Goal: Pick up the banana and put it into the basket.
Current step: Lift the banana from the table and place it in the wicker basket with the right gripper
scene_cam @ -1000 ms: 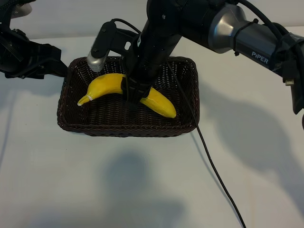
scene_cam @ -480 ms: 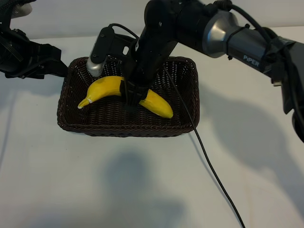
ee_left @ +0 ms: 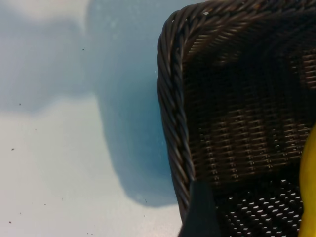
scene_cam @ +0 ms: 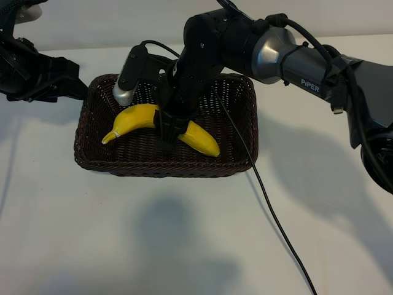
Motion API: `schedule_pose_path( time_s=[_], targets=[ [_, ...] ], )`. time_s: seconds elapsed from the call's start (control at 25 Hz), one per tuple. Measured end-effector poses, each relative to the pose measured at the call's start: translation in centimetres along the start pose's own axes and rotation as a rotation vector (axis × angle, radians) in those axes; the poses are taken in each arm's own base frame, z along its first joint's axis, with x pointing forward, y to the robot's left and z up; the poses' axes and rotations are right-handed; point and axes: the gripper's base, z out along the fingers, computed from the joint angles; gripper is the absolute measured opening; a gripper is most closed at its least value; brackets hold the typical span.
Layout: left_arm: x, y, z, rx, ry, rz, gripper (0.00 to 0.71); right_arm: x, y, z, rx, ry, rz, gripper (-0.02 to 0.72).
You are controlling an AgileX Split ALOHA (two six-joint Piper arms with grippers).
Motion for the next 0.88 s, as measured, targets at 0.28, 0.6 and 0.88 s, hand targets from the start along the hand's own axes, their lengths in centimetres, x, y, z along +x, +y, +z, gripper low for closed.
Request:
schedule_pose_path(
  time_s=[0.28, 0.6, 0.88],
  targets=[
    [0.0, 0.0, 0.0, 0.000, 0.000, 0.000, 0.589, 0.4, -0.2, 1.4, 0.002, 0.005, 0.007, 0.411],
    [0.0, 0.0, 0.0, 0.000, 0.000, 0.000, 0.589, 0.5, -0.2, 2.5, -0.001, -0.013, 0.032, 0.411],
    [0.0, 0.0, 0.0, 0.000, 0.000, -0.001, 0.589, 0.5, -0.3, 2.5, 0.000, -0.021, 0.036, 0.411]
  ],
)
